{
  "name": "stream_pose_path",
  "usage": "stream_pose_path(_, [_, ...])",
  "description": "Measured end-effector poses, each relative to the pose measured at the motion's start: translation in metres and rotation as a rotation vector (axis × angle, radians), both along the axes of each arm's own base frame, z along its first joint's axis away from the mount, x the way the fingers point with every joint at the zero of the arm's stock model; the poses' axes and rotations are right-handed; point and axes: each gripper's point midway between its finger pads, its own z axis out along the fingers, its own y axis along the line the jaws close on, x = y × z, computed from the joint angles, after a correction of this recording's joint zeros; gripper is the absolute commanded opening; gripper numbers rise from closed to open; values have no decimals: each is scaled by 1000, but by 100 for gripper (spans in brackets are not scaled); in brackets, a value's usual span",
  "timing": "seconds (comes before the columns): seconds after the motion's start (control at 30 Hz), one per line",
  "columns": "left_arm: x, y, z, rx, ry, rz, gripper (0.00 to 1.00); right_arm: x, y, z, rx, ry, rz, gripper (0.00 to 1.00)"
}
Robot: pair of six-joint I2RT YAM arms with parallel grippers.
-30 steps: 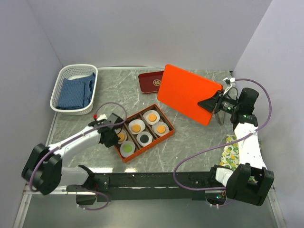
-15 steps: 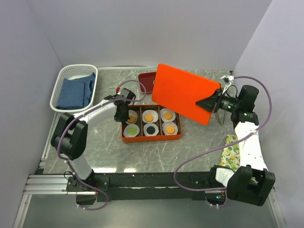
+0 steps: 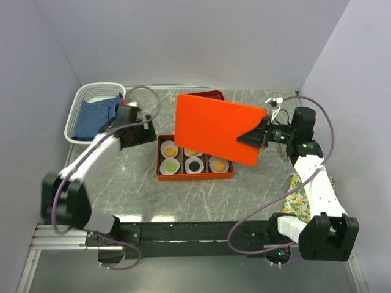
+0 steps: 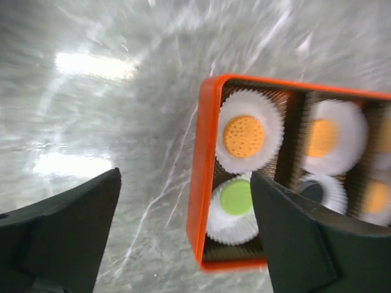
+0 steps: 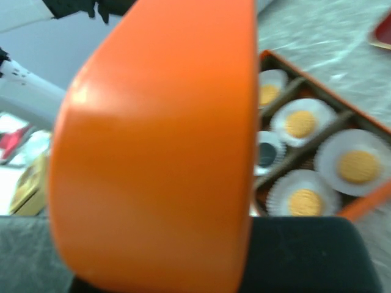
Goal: Pack the cookies
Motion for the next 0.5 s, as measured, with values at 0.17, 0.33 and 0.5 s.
stream_pose_path(0.17, [-20,45,64,-175,-248,69,99,-10,29,-1,45,75,123,0])
stream_pose_path(0.33, [-38,44,78,-293,-359,25,97,-12,57,-20,90,227,210,0])
stream_pose_path(0.5, [-51,31,39,-362,-264,-13,97,-3,75,-47,121,418,241,0])
